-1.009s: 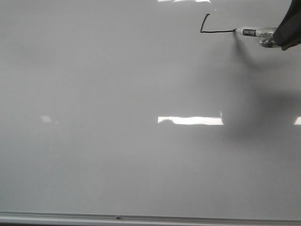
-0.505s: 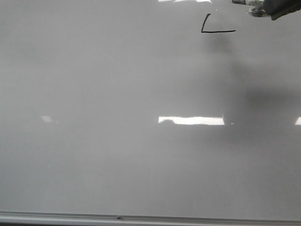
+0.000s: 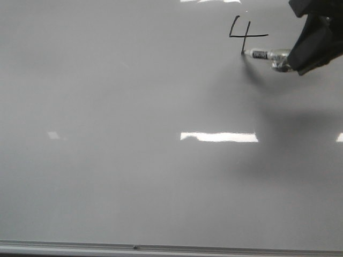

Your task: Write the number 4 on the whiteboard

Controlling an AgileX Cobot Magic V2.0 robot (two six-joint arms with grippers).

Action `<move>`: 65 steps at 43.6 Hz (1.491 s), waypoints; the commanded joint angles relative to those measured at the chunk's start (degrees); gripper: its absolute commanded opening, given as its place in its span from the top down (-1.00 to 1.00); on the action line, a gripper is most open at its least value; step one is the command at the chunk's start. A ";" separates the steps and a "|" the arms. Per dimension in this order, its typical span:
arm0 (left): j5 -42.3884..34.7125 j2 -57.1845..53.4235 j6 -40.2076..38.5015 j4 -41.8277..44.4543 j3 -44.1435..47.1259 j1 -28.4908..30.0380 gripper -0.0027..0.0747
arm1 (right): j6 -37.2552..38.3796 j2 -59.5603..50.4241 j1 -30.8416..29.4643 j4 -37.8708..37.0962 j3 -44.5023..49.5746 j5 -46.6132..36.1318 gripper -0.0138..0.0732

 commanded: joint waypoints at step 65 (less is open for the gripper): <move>-16.71 17.29 13.42 -4.93 -1.57 -37.36 -0.59 | -29.13 -23.02 14.91 8.92 -2.44 30.53 0.82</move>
